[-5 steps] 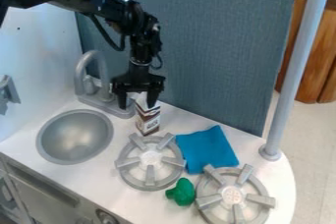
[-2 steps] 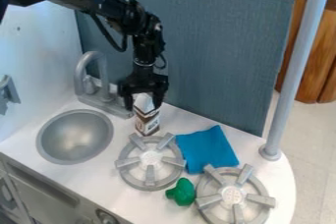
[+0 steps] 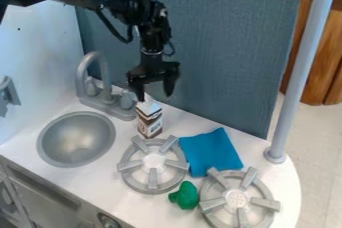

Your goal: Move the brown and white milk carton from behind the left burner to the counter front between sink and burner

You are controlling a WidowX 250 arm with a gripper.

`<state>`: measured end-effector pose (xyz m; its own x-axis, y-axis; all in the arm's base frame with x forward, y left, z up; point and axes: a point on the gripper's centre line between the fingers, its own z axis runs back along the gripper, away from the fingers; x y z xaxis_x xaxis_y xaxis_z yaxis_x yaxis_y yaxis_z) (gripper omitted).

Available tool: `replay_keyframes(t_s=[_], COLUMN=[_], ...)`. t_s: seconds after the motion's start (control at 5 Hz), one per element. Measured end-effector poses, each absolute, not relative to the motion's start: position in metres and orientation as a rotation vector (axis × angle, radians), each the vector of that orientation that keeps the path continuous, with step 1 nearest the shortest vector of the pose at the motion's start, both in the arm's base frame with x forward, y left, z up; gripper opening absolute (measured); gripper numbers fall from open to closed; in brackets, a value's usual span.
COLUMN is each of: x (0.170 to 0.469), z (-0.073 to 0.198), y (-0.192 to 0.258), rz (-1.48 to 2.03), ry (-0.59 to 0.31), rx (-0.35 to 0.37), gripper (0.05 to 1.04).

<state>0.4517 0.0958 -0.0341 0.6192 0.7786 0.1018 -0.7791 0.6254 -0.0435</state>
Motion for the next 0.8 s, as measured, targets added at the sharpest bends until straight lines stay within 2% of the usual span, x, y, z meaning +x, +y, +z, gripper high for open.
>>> replay_keyframes(t_s=[0.2, 0.4, 0.8], x=[0.456, 0.456, 0.456], z=[-0.04, -0.041, -0.046], y=[0.097, 0.106, 0.115], rz=[0.996, 1.099, 1.158], ry=[-0.164, -0.21, -0.2], rx=[-0.019, 0.027, 0.088], gripper=[1.009, 1.009, 1.009])
